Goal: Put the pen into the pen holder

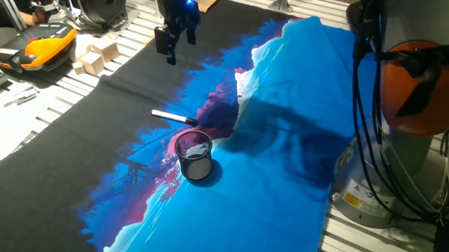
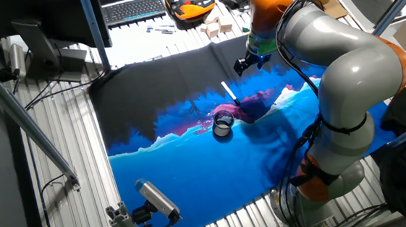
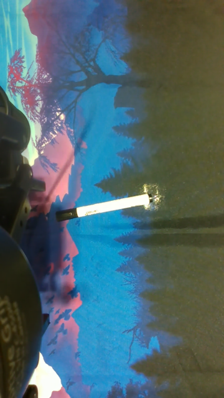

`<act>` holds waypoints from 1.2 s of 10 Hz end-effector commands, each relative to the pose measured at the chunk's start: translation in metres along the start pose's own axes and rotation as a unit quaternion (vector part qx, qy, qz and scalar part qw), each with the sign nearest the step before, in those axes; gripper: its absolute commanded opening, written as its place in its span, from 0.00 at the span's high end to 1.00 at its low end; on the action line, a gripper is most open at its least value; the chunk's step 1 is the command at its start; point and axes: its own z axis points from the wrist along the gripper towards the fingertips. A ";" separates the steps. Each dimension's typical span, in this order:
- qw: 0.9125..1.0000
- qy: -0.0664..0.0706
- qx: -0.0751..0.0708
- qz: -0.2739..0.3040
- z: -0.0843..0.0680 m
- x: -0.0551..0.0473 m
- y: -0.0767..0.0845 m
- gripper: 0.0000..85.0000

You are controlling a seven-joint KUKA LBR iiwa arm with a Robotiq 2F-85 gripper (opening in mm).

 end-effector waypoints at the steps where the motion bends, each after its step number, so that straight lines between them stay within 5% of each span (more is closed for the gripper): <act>1: 0.987 0.143 0.013 0.071 0.000 0.000 0.000 1.00; 12: 0.988 0.136 0.007 0.073 0.000 0.001 -0.001 1.00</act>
